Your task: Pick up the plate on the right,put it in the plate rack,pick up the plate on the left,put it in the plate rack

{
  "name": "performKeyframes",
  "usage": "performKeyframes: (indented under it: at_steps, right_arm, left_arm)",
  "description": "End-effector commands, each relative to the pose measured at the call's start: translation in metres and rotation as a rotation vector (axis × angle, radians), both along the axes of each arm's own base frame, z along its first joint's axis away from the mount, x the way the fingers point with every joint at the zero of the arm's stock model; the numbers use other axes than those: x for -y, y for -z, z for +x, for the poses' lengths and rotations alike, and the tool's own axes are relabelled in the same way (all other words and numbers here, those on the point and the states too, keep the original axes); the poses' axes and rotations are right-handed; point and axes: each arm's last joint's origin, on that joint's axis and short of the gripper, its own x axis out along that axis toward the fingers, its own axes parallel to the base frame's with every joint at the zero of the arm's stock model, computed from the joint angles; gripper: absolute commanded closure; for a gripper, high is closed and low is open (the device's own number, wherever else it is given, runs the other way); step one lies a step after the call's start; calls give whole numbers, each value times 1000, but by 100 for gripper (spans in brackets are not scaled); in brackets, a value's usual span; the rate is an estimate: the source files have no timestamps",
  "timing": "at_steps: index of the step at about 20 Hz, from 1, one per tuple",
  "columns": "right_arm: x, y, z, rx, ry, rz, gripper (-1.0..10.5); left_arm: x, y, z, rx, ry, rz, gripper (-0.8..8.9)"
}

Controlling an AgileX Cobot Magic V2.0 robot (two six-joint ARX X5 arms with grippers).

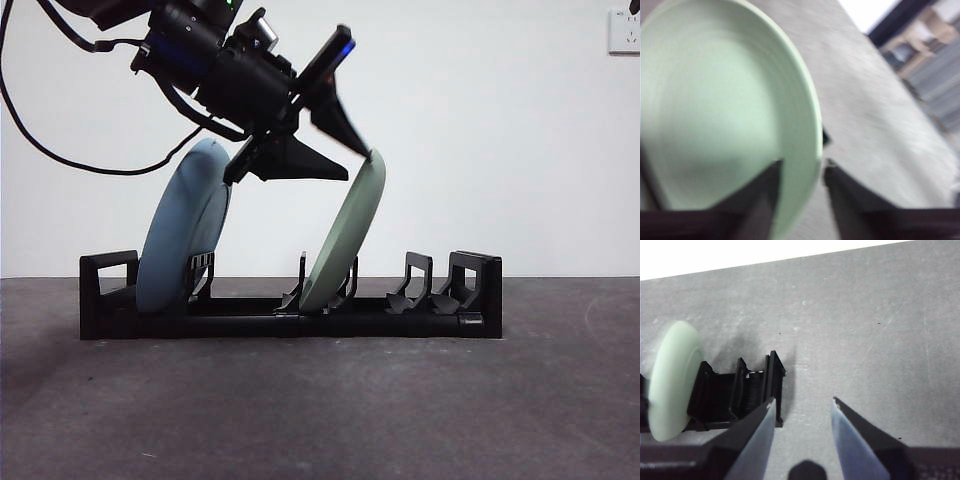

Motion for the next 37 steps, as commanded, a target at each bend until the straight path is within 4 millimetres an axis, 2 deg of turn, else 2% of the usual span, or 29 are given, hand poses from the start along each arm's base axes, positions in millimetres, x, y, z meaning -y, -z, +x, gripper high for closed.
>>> performKeyframes:
  at_steps: [1,5,7,10,13,14,15,16,18,21,25,31,33,37]
  right_arm:
    - [-3,0,1,3,-74,60,761]
    - [-12,-2,-1,1,-313,180,761]
    - [-17,-2,-3,0,-393,204,761]
    - [-25,0,-5,-12,-450,170,766]
    - [-32,3,-9,-42,-496,137,936]
    - [-33,4,-10,-47,-507,121,962]
    - [-35,5,-11,-51,-499,99,959]
    - [-36,5,-12,-54,-483,66,959]
    - [-39,5,-14,-51,-445,5,959]
    - [-44,2,-23,-8,-413,-58,959]
    - [-46,9,-43,145,-424,-36,959]
    - [-39,65,-78,282,-313,-66,959]
    - [-37,84,-82,232,-312,-66,949]
    - [-38,95,-80,117,-297,-51,945]
  left_arm:
    - [1,-9,-7,22,51,-27,584]
    - [-7,-52,-32,165,105,-39,583]
    - [-19,-80,-51,275,119,-20,584]
    - [-46,-118,-86,422,20,75,584]
    - [-79,-148,-125,529,-146,180,597]
    - [-90,-155,-137,557,-194,213,602]
    - [-100,-160,-149,583,-233,259,680]
    - [-110,-163,-161,598,-262,310,840]
    - [-123,-163,-178,580,-293,383,821]
    - [-135,-154,-191,503,-342,498,821]
    - [-142,-125,-200,483,-354,504,821]
    - [-153,-57,-216,495,-411,379,821]
    - [-155,-48,-220,474,-417,366,817]
    - [-156,-42,-221,418,-405,407,817]
